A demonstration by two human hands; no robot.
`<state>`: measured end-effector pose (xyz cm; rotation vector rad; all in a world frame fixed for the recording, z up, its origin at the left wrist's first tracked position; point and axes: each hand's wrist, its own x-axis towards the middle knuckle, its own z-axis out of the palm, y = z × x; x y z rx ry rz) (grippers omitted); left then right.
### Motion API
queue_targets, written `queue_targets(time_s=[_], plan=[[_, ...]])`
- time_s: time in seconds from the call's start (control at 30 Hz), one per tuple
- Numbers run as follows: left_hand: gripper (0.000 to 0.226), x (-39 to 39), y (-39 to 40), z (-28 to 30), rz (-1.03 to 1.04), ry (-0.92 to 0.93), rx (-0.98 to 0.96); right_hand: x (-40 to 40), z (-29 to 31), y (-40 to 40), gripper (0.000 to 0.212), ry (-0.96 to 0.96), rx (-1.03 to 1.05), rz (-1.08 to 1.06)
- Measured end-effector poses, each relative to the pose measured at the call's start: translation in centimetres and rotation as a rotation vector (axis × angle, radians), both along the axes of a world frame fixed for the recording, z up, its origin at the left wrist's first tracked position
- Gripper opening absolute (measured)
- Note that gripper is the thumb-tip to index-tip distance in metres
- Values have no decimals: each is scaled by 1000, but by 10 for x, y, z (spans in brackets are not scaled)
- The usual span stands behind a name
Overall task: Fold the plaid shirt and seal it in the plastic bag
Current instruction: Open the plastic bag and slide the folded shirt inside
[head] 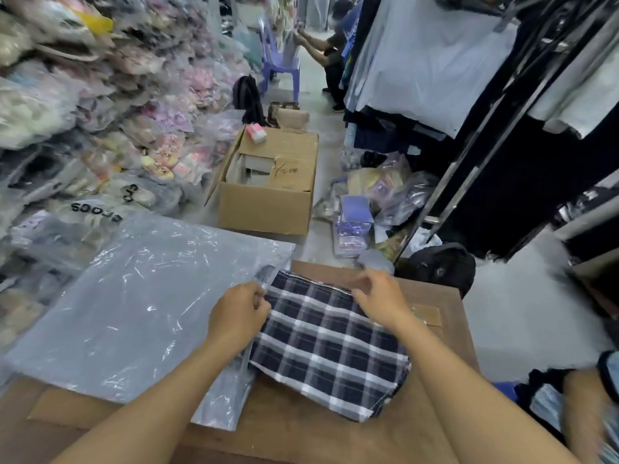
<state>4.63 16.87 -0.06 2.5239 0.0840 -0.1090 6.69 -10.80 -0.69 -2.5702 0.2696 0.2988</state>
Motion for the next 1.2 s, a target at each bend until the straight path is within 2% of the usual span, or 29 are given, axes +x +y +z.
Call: queue_targets(time_s=[0.07, 0.13, 0.2, 0.27, 0.33, 0.37, 0.47, 0.5, 0.53, 0.6, 0.67, 0.7, 0.73, 0.8, 0.87, 1.07, 1.2], plan=[[9, -1, -4, -3, 2, -1, 11, -20, -9, -40, 51, 79, -93, -194], [10, -1, -8, -4, 1, -3, 17, -39, -15, -69, 91, 165, 34, -330], [10, -2, -12, -3, -9, 2, 26, -49, -25, -89, 138, 240, 231, -369], [11, -2, -13, -1, -17, 10, 23, -50, -35, -98, 154, 270, 245, -318], [10, -3, -13, 1, -24, 22, 17, -47, -36, -99, 147, 273, 244, -300], [10, -3, -13, 2, -23, 28, 14, -45, -34, -98, 135, 272, 253, -306], [11, -4, -12, 5, -11, 33, -4, -47, -4, -79, 74, 317, 277, -249], [12, -4, -12, 6, -9, 35, -5, -47, 1, -75, 57, 326, 305, -233], [13, -5, -12, 7, -9, 37, -4, -46, 4, -70, 49, 314, 329, -247], [15, -7, -12, 8, -10, 44, -11, -45, 6, -57, 57, 286, 357, -261], [16, -8, -12, 8, -9, 50, -30, -40, -6, -49, 93, 262, 433, -265], [17, -9, -12, 8, -7, 57, -31, -37, -12, -45, 103, 251, 477, -257], [17, -9, -12, 8, -6, 60, -34, -35, -13, -38, 97, 238, 521, -251], [15, -10, -11, 8, -8, 59, -54, -35, -2, -13, 63, 198, 588, -246], [12, -11, -9, 9, -2, 57, -79, -30, -2, 7, 44, 186, 642, -255], [14, -14, -5, 12, -22, 25, -106, -3, -11, 76, 26, 189, 787, -283], [12, -13, -1, 17, -23, 41, -156, 12, -16, 127, 28, 289, 877, -289]])
